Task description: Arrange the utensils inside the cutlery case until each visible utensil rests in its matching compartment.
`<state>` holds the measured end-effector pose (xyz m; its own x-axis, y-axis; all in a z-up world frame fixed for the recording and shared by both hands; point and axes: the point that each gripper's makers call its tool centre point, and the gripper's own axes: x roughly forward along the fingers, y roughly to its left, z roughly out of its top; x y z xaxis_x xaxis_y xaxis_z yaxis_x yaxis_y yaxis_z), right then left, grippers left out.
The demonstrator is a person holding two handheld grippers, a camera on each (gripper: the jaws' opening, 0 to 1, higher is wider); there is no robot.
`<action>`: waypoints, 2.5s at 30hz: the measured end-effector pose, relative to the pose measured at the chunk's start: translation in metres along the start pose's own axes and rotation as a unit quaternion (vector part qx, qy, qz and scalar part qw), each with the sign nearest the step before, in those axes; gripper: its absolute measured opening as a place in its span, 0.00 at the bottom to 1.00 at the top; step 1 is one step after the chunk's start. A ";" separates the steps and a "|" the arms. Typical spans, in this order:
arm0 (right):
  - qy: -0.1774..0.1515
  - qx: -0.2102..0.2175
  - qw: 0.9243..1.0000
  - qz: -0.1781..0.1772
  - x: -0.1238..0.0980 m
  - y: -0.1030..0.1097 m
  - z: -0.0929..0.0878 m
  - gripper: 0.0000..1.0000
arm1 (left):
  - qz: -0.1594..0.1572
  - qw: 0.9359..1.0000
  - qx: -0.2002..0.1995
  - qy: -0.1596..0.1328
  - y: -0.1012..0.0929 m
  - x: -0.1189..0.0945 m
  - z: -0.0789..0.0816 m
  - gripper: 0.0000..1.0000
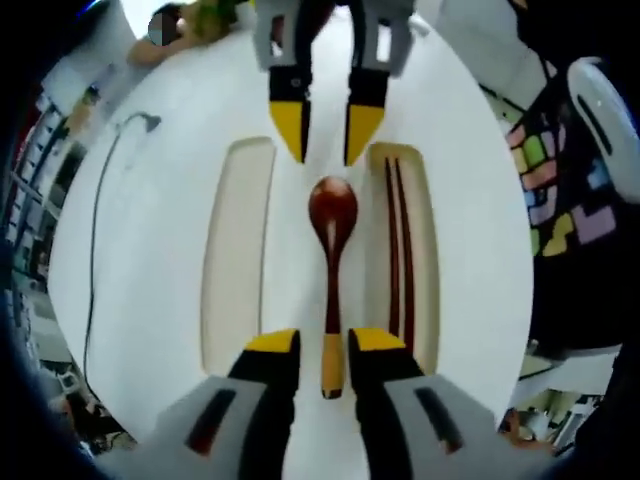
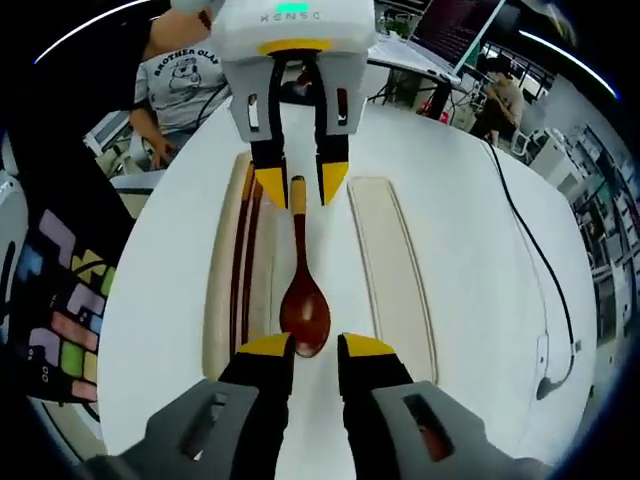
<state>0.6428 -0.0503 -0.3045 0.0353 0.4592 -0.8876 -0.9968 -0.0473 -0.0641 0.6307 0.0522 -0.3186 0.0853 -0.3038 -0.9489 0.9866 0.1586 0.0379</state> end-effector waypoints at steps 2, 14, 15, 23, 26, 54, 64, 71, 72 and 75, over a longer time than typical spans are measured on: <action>-0.001 -0.011 1.000 -0.008 0.002 -0.002 -0.001 0.17 | 0.000 1.000 0.002 0.004 0.001 0.002 -0.003 0.20; -0.010 -0.029 0.999 0.014 0.021 0.005 0.000 0.18 | -0.012 1.000 -0.003 0.015 -0.002 0.012 -0.012 0.19; -0.012 -0.032 0.999 0.013 0.022 0.005 0.000 0.18 | -0.010 1.000 -0.004 0.014 -0.001 0.013 -0.013 0.19; -0.015 -0.033 0.999 0.022 0.027 0.007 0.001 0.18 | -0.004 1.000 -0.003 0.016 0.002 0.018 -0.018 0.15; -0.015 -0.033 0.999 0.024 0.029 0.007 0.001 0.19 | -0.003 1.000 -0.007 0.009 0.003 0.017 -0.016 0.13; -0.027 -0.049 0.998 0.000 0.028 -0.002 0.002 0.25 | -0.097 0.991 -0.078 -0.038 0.007 0.016 -0.013 0.09; -0.017 -0.057 0.998 -0.006 0.025 -0.007 -0.001 0.24 | -0.034 0.999 0.022 -0.012 0.001 0.016 -0.011 0.09; -0.021 -0.039 0.999 0.016 0.029 -0.001 0.000 0.24 | 0.010 0.997 0.073 -0.015 0.006 0.015 -0.011 0.09; -0.020 -0.037 0.999 0.017 0.029 -0.001 -0.001 0.24 | 0.014 0.997 0.074 -0.016 0.008 0.015 -0.011 0.09; -0.017 -0.034 0.999 0.019 0.031 -0.001 -0.003 0.24 | 0.033 0.995 0.093 -0.025 0.012 0.012 -0.008 0.08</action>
<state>0.6447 -0.0387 -0.3331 -0.0062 0.4854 -0.8743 -0.9901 -0.1254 -0.0626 0.6430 0.0575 -0.3323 0.1523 -0.3465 -0.9256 0.9870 0.0049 0.1605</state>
